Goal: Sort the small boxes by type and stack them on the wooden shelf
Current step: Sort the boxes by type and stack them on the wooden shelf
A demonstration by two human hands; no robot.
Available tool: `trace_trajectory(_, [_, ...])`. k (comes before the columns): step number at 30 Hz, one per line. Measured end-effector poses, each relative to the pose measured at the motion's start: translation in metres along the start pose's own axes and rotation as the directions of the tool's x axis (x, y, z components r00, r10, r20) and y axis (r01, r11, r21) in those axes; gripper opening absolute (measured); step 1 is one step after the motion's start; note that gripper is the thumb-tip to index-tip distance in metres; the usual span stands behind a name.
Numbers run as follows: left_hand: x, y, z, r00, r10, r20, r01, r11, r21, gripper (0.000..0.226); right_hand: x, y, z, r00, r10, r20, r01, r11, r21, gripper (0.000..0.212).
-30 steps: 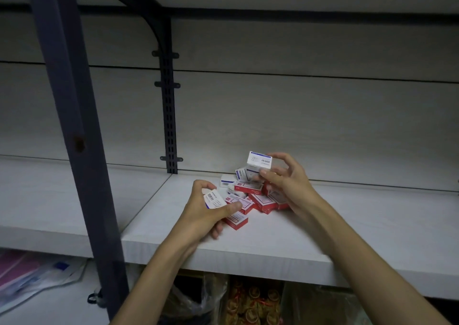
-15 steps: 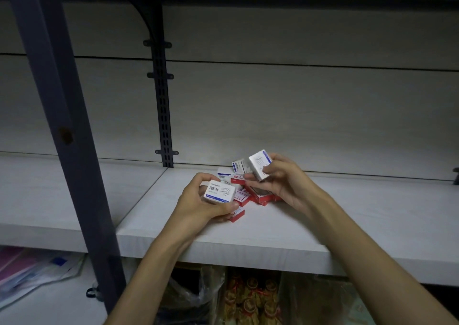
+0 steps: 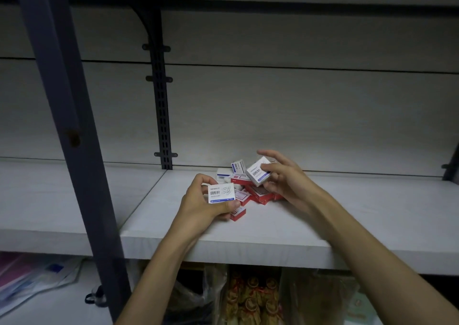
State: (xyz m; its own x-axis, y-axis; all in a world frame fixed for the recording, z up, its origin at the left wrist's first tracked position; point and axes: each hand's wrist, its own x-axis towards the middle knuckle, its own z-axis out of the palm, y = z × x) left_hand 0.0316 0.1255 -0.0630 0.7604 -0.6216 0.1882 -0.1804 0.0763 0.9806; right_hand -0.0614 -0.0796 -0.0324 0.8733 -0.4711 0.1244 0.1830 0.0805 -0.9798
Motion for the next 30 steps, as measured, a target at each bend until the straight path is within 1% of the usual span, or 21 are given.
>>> trace_trajectory(3, [-0.001,0.001,-0.001,0.999,0.023,0.026,-0.021,0.998,-0.060,0.055,-0.013,-0.001,-0.004,0.999,0.028,-0.032,-0.029,0.999,-0.042,0.020])
trace_trajectory(5, [-0.003,0.005,0.000,0.998,0.031,0.051,-0.026,0.996,-0.088,0.051,-0.028,-0.003,-0.010,0.999,0.021,-0.037,-0.021,1.000,-0.018,0.017])
trace_trajectory(7, [-0.008,0.008,0.003,0.996,0.038,0.076,-0.028,0.992,-0.123,0.046,-0.047,-0.007,-0.019,0.999,-0.024,-0.040,0.023,1.000,-0.008,0.029])
trace_trajectory(9, [-0.014,0.012,0.012,0.993,0.063,0.099,-0.052,0.992,-0.116,0.044,-0.068,-0.012,-0.029,0.996,-0.069,-0.060,0.066,0.997,-0.051,0.040])
trace_trajectory(11, [-0.022,0.018,0.027,0.985,0.105,0.140,-0.092,0.991,-0.094,0.045,-0.089,-0.017,-0.039,0.991,-0.098,-0.090,0.088,0.990,-0.110,0.045])
trace_trajectory(13, [-0.032,0.028,0.048,0.970,0.140,0.197,-0.123,0.988,-0.096,0.045,-0.113,-0.022,-0.051,0.985,-0.124,-0.120,0.106,0.984,-0.143,0.044])
trace_trajectory(16, [-0.052,0.041,0.085,0.943,0.182,0.279,-0.165,0.983,-0.084,0.045,-0.152,-0.030,-0.076,0.970,-0.173,-0.168,0.133,0.965,-0.225,0.041])
trace_trajectory(19, [-0.072,0.046,0.125,0.922,0.225,0.316,-0.224,0.974,-0.039,0.045,-0.195,-0.038,-0.111,0.955,-0.221,-0.197,0.149,0.933,-0.326,0.039])
trace_trajectory(21, [-0.085,0.048,0.157,0.912,0.239,0.333,-0.243,0.970,-0.028,0.044,-0.224,-0.044,-0.139,0.948,-0.225,-0.227,0.139,0.930,-0.340,0.039])
trace_trajectory(24, [-0.106,0.049,0.214,0.889,0.237,0.392,-0.246,0.969,-0.027,0.043,-0.270,-0.054,-0.185,0.948,-0.217,-0.233,0.122,0.923,-0.364,0.040])
trace_trajectory(30, [-0.155,0.047,0.342,0.829,0.232,0.509,-0.225,0.971,-0.077,0.041,-0.357,-0.064,-0.284,0.931,-0.229,-0.283,0.116,0.924,-0.365,0.052])
